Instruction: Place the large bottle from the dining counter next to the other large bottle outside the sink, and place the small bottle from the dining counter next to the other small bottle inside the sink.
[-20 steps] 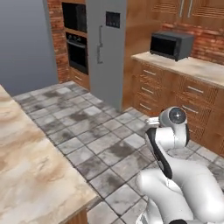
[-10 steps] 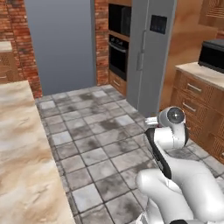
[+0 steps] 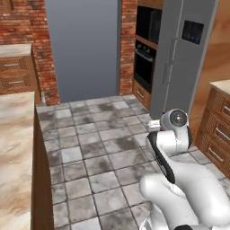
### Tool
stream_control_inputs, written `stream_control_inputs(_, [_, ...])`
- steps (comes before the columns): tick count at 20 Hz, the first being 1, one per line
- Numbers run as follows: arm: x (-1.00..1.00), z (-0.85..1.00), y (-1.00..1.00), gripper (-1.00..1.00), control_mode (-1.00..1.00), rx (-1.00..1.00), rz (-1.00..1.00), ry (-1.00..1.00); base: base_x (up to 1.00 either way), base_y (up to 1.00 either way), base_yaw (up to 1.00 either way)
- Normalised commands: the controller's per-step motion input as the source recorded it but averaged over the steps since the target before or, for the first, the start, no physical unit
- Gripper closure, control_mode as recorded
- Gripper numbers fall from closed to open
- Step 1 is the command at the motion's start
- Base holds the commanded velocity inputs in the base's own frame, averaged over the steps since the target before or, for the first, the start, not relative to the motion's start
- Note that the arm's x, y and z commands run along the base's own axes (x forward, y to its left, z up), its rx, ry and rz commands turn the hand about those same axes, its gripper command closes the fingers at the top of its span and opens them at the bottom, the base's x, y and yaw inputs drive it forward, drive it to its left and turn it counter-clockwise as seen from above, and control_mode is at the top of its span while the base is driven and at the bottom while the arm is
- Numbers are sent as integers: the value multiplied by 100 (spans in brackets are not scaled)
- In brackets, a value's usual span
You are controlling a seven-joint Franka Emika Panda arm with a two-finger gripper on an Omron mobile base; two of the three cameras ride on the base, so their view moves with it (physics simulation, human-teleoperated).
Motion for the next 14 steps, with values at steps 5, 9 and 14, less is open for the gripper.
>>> stream_control_inputs(5, [0, 0, 0, 100, 100, 0, 0, 0, 100, -56, 34])
stream_control_inputs(9, [0, 0, 0, 100, 100, 0, 0, 0, 100, -54, 40])
stream_control_inputs(14, [0, 0, 0, 100, 100, 0, 0, 0, 100, -57, 43])
